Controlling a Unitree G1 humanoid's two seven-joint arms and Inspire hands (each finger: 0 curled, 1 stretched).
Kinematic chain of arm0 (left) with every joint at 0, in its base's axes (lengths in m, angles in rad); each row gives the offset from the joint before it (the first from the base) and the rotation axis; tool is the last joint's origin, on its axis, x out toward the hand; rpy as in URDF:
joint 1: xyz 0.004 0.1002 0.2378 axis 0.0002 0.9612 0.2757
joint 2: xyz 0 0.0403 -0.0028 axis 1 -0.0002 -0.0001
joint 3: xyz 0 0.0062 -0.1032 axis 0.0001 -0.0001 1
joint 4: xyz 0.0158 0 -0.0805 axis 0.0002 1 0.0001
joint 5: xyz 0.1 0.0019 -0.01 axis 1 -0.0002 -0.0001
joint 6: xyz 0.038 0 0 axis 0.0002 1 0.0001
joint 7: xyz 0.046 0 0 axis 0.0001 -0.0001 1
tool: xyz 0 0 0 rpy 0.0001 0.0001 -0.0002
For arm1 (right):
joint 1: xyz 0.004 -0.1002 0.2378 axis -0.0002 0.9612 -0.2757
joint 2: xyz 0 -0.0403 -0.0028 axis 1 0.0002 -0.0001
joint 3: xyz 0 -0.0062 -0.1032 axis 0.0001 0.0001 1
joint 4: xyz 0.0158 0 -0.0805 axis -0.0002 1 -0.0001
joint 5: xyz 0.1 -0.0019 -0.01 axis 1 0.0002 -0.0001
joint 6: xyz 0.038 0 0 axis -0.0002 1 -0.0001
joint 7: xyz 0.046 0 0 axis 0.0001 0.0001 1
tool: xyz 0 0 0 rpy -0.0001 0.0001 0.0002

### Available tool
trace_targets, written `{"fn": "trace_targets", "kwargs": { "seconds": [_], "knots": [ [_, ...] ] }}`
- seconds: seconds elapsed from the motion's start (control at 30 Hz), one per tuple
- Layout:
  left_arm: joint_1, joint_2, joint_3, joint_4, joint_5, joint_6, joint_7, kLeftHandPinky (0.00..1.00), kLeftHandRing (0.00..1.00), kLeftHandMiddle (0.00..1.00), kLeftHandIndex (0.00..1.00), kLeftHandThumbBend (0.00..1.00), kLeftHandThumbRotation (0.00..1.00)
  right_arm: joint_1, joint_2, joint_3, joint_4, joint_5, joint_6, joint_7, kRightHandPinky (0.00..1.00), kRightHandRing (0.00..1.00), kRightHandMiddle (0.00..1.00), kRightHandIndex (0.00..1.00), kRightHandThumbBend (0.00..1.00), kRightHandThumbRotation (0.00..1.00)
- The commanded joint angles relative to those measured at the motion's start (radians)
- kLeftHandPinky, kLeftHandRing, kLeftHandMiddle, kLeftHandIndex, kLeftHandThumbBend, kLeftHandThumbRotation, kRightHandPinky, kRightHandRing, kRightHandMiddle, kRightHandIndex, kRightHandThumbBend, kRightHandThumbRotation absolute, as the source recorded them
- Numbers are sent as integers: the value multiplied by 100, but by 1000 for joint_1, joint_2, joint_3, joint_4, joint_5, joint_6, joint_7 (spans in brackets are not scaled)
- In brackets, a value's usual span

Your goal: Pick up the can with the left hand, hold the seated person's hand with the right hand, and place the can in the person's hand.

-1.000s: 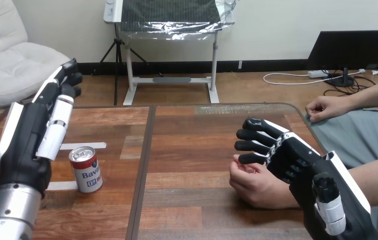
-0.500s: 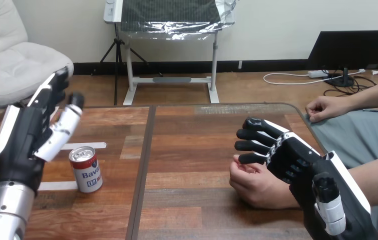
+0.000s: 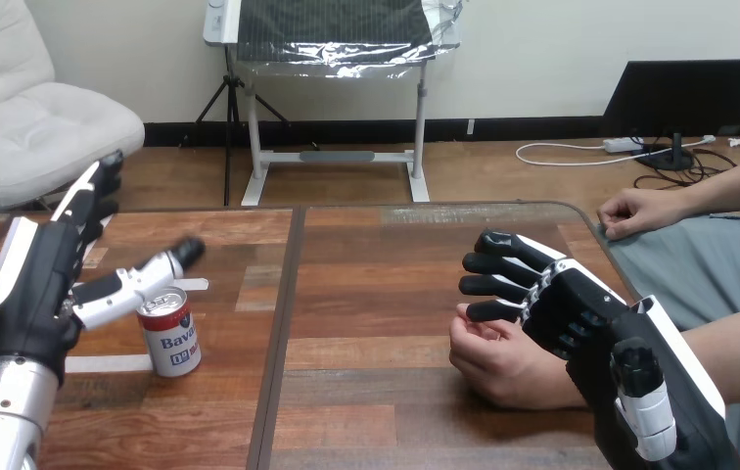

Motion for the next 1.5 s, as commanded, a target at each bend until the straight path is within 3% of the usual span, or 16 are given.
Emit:
{"fn": "trace_targets", "kwargs": {
  "seconds": [0.0,0.33,0.7,0.97,1.47],
  "knots": [
    [-87,39,-14,48,33,-42,9,80,86,90,90,88,0,-42,9,-12,-13,4,-15,-10,74,80,82,84,90,94],
    [-122,57,-26,114,70,-25,1,74,82,87,87,89,0,-42,8,-14,-14,-3,-16,-14,74,80,82,84,90,95],
    [-150,79,-54,152,136,27,-4,77,86,88,88,88,0,-46,5,-15,-5,-2,-25,-11,74,80,83,84,91,96],
    [-173,93,-73,199,168,34,-6,77,86,88,88,86,0,-47,5,-15,-8,-6,-23,-14,74,80,83,84,91,96],
    [-213,94,-103,263,191,76,-13,76,86,88,88,84,0,-49,-1,-20,-8,2,-22,-8,74,79,82,84,91,96]
  ]
}}
